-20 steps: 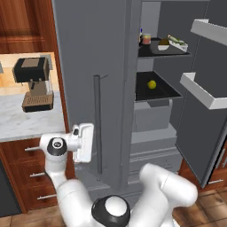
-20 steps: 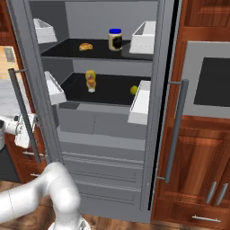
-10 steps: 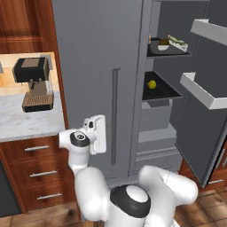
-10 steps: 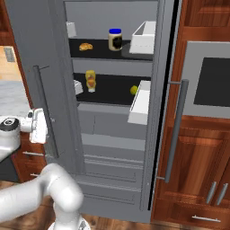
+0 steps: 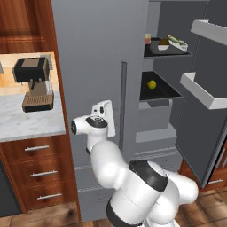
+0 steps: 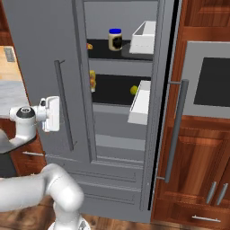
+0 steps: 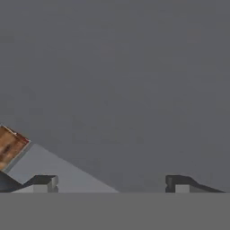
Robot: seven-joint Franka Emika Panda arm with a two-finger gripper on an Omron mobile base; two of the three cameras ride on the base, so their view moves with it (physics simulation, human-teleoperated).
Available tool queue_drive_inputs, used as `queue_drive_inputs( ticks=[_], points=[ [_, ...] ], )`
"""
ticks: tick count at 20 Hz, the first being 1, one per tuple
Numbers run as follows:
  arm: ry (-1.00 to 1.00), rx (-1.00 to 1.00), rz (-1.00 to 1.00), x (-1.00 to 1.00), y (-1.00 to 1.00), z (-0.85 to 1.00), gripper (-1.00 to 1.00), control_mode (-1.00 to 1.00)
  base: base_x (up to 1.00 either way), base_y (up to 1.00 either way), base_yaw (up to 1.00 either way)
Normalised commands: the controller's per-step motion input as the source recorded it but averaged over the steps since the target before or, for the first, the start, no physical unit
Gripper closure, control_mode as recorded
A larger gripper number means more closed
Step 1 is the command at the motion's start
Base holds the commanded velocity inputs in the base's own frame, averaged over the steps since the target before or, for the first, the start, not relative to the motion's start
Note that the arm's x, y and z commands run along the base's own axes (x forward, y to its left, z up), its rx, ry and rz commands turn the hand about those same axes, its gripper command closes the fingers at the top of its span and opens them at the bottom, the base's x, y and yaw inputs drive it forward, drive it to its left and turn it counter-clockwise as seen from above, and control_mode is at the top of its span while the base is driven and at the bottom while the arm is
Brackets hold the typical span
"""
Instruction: Place the tupperware on the top shelf of the fridge. Make space for the tupperware among the existing items by rearranging them on the shelves if needed. Close the fridge door when finished.
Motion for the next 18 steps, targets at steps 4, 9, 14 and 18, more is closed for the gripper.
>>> queue_drive_inputs(
  ticks=[4, 9, 14, 18],
  points=[
    [-0.01, 0.14, 0.27, 0.8, -0.62, 0.1, -1.0, -1.0, 0.0, 0.0, 0.0],
    [-0.01, 0.15, 0.32, 0.82, -0.47, 0.04, -1.0, -1.0, 0.0, 0.0, 0.0],
    [0.0, 0.03, 0.32, 0.35, 0.02, 0.11, -1.0, -1.0, 0.0, 0.0, 0.0],
    [-0.1, 0.0, 0.33, -0.12, 0.54, 0.2, -1.0, -1.0, 0.0, 0.0, 0.0]
  ],
)
